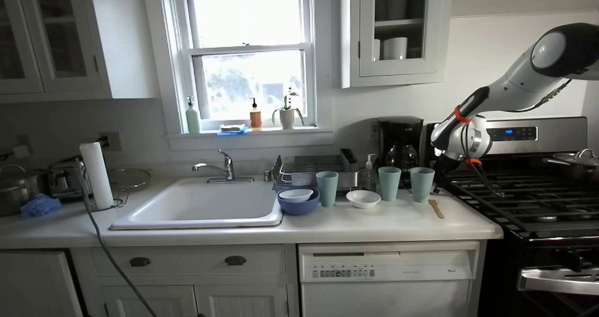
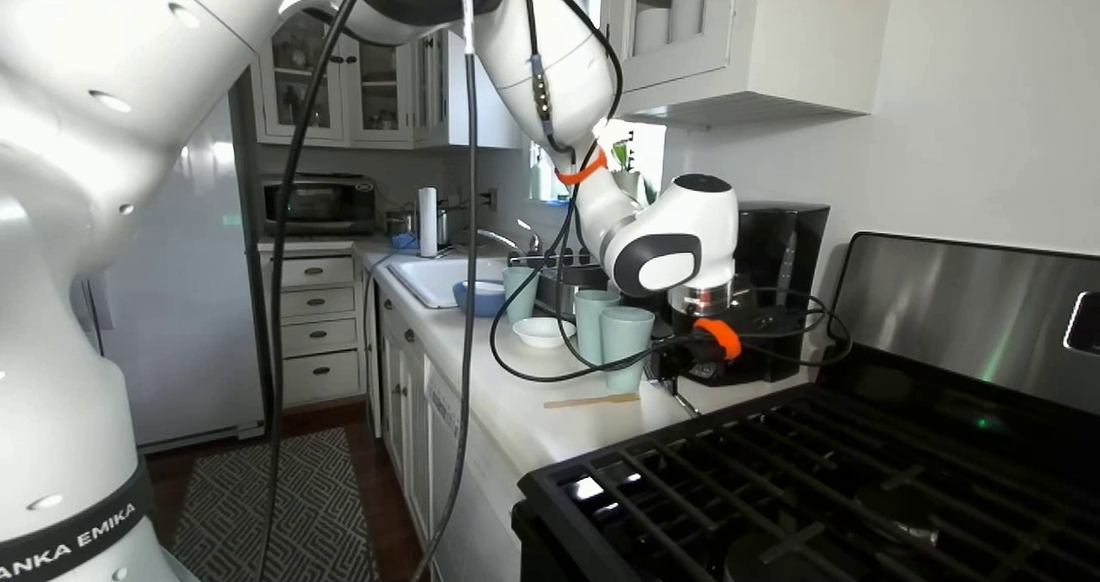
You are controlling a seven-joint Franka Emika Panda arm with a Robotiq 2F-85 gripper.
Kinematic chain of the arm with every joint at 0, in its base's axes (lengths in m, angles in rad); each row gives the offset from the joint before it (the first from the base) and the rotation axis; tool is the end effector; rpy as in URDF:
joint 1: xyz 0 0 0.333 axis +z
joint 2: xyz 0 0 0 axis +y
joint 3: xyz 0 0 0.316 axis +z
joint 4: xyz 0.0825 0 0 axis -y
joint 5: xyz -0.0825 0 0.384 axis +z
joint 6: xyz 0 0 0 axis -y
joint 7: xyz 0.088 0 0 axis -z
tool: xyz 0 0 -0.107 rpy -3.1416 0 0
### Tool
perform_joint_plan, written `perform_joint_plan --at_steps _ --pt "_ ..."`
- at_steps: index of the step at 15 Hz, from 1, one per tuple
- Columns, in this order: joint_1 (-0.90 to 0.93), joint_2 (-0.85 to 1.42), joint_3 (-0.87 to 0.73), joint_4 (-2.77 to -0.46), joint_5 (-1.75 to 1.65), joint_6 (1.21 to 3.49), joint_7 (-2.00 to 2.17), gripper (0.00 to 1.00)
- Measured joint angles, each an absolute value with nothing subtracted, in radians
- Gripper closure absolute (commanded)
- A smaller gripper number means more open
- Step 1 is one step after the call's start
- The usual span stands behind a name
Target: Put the fork in the cup on the right
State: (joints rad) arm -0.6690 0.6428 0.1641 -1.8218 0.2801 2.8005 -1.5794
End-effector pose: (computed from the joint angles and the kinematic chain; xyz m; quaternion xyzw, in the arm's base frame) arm 0.5815 -0.3486 0.2193 0.9069 0.3709 0.1809 0.0847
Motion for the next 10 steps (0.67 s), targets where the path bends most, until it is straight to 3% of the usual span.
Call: perform_joint_plan --at_steps 4,6,7,10 --pt "-0.701 0.666 0.204 -1.795 0.28 2.78 -1.586 0.45" --pt "-0.707 0.672 0.211 -1.783 0.28 2.767 -1.586 0.45" --pt "-0.707 0.674 0.211 -1.777 0.28 2.758 -1.586 0.38" --pt "-0.707 0.68 0.21 -1.763 0.28 2.729 -1.586 0.31"
